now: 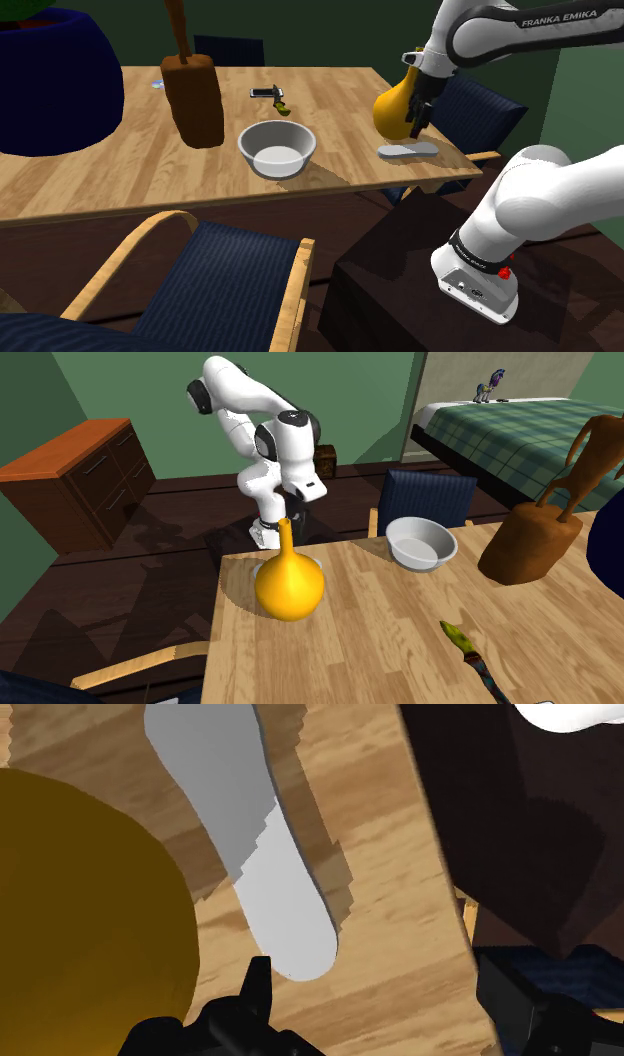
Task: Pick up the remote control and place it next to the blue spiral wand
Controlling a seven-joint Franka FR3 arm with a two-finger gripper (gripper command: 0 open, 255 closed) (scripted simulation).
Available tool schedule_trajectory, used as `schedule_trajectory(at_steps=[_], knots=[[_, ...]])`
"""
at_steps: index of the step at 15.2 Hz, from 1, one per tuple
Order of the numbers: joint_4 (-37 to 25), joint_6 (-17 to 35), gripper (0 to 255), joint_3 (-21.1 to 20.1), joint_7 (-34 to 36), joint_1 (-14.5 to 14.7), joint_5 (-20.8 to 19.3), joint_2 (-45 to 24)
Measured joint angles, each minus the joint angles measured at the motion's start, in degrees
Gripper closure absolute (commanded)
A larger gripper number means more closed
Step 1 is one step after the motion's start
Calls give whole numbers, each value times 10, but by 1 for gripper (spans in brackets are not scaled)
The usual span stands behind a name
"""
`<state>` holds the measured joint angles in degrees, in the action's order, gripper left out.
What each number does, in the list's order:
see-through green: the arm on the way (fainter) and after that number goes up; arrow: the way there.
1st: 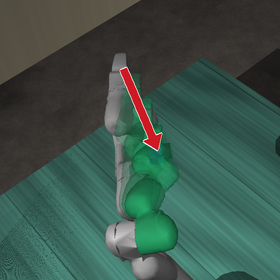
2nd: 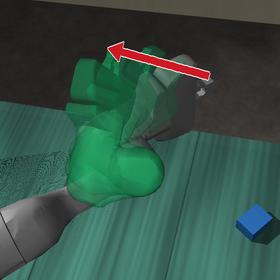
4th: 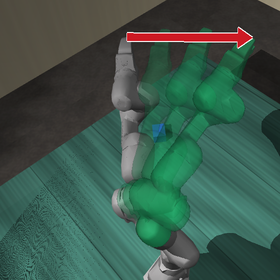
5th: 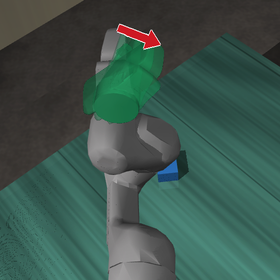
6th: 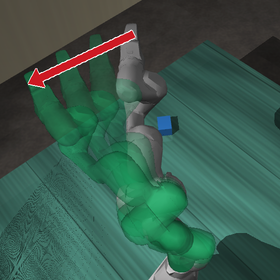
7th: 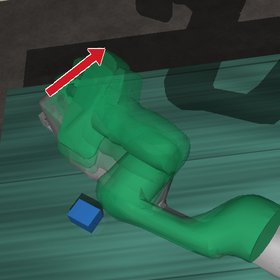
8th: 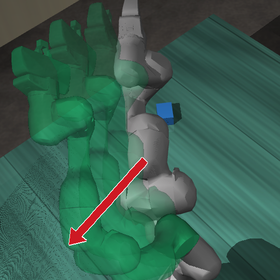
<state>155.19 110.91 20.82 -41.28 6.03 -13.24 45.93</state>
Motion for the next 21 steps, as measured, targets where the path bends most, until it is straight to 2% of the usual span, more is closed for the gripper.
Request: schedule_trajectory(at_steps=[4,5,6,7,9,10,11,13,15,17,21], knots=[[13,81,0,57,-116,23,-49,-56],[13,104,0,71,-145,31,-52,-45],[13,133,0,89,-177,38,-42,-46],[16,159,0,90,-191,39,-16,-54],[35,255,0,77,-221,13,64,-69],[44,327,0,52,-224,-6,83,-91],[44,364,0,51,-224,-6,83,-92],[45,330,0,53,-230,-10,80,-89],[45,319,0,60,-254,-17,67,-85],[52,298,0,62,-276,-35,49,-67],[40,211,0,77,-328,-69,15,-42]])
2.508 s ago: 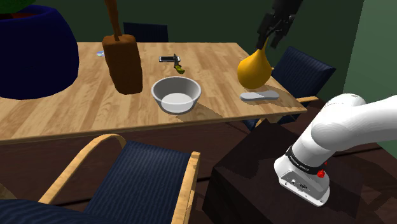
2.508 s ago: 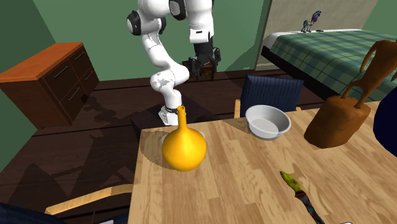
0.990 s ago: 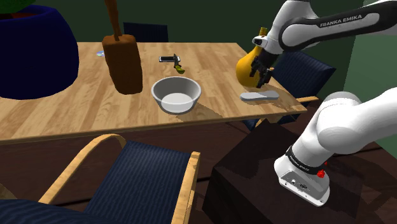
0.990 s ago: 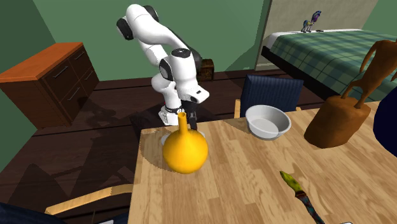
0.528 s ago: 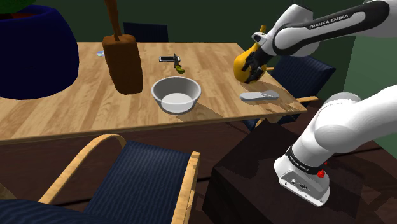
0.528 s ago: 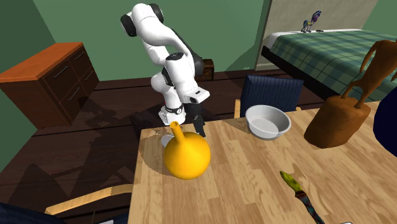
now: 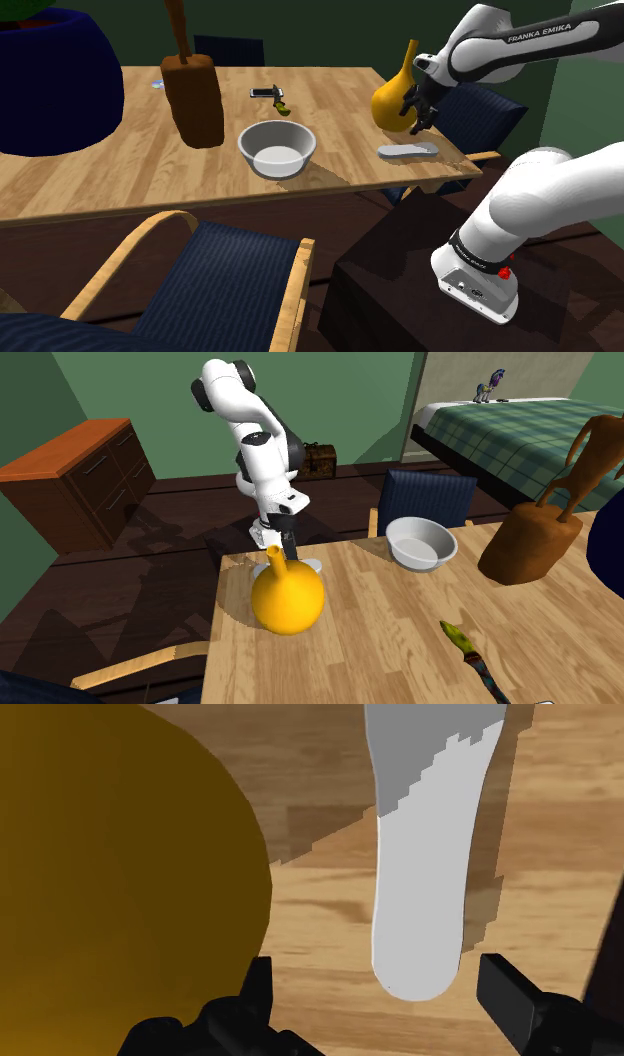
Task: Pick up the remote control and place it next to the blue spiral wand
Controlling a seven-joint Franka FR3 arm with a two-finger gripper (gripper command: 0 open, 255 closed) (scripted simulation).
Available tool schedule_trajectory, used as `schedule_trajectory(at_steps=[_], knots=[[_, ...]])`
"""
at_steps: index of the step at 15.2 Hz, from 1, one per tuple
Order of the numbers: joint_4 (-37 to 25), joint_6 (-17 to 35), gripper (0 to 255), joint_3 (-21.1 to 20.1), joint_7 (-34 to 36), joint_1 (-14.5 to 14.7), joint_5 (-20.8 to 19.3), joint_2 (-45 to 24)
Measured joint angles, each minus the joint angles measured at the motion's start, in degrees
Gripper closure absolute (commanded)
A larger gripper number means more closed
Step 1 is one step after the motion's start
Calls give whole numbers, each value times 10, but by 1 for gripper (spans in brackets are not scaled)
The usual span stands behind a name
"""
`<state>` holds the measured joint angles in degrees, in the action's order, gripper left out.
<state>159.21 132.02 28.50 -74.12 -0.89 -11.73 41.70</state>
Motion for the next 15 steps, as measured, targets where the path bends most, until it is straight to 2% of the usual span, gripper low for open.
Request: schedule_trajectory(at_steps=[2,5,8,9,11,12,15], knots=[[3,-24,0,13,-17,-10,-13,13],[9,-11,0,23,-15,-3,-21,18],[31,41,0,47,-14,10,-33,31],[22,44,0,56,-16,18,-34,29],[34,31,0,68,-18,13,-45,49],[27,36,0,70,-10,26,-47,40],[44,113,0,91,-6,34,-66,39]])
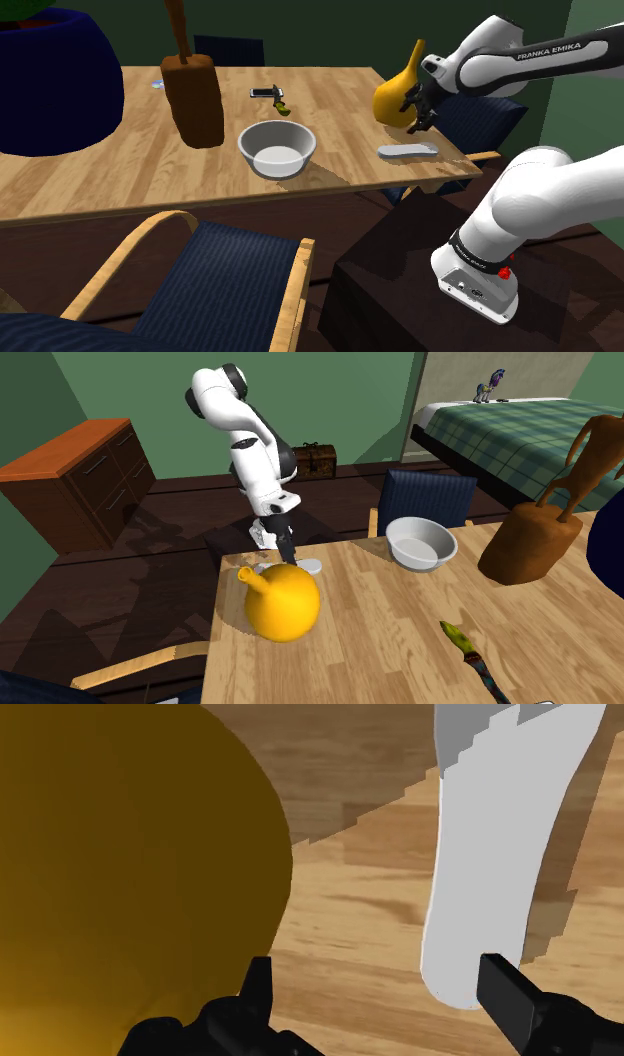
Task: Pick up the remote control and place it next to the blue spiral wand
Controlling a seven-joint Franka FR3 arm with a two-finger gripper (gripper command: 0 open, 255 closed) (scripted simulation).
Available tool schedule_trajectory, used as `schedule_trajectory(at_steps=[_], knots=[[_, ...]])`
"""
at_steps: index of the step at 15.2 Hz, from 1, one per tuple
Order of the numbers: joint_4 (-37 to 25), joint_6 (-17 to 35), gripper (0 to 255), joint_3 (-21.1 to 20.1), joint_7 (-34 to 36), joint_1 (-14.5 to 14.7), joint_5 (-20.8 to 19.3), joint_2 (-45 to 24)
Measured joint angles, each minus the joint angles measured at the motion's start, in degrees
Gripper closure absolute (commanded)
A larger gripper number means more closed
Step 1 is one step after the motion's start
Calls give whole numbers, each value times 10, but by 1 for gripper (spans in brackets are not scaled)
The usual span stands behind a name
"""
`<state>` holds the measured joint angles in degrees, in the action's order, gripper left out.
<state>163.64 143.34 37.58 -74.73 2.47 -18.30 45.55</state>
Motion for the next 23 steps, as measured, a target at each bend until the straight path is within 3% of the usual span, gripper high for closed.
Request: schedule_trajectory(at_steps=[1,4,5,6,8,10,11,13,17,23], knots=[[-10,37,255,-8,9,6,2,-26],[-64,227,255,19,2,43,19,-127],[-68,223,255,11,8,41,20,-134],[-67,168,255,15,5,38,19,-131],[-91,-33,255,9,8,44,26,-137],[-102,-116,255,8,6,45,28,-135],[-102,-118,0,8,6,45,28,-135],[-98,-126,0,-1,14,39,20,-131],[-61,-180,0,-57,65,-2,-27,-99],[-31,-131,0,-48,75,-5,-43,-130]])
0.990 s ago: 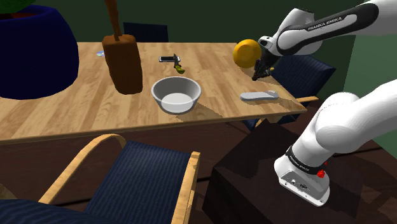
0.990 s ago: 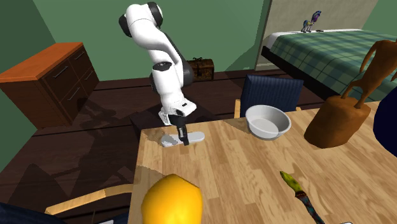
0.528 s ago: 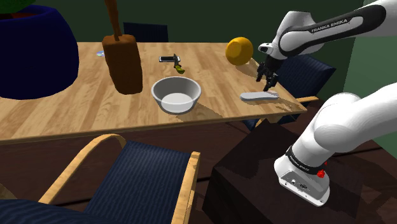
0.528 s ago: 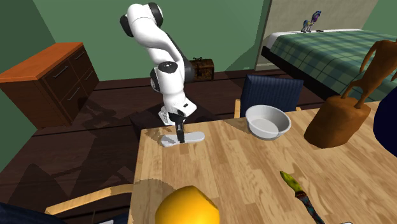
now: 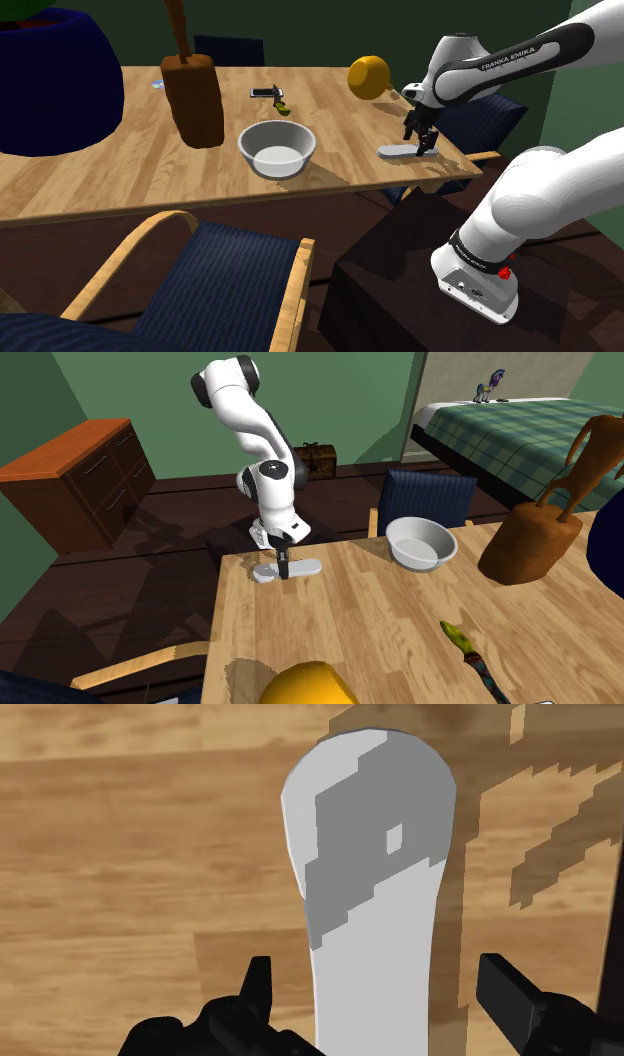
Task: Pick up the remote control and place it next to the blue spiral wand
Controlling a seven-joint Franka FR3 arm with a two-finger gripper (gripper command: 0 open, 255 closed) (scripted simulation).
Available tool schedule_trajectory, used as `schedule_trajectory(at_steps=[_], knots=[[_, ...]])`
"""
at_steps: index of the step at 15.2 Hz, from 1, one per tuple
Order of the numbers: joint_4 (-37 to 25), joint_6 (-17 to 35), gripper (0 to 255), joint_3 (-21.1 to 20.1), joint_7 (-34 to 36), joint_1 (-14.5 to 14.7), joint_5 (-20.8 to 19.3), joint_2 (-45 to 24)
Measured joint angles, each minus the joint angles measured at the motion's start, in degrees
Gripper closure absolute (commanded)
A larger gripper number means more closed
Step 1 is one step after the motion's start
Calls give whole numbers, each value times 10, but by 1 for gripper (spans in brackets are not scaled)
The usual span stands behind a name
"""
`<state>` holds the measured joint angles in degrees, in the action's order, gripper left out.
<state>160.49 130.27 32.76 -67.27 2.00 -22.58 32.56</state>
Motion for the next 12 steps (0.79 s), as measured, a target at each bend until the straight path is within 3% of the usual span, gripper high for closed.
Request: schedule_trajectory(at_steps=[8,9,12], knots=[[4,16,0,5,0,2,-1,-12],[4,16,255,5,0,2,-1,-12],[4,16,255,5,0,2,-1,-12]])
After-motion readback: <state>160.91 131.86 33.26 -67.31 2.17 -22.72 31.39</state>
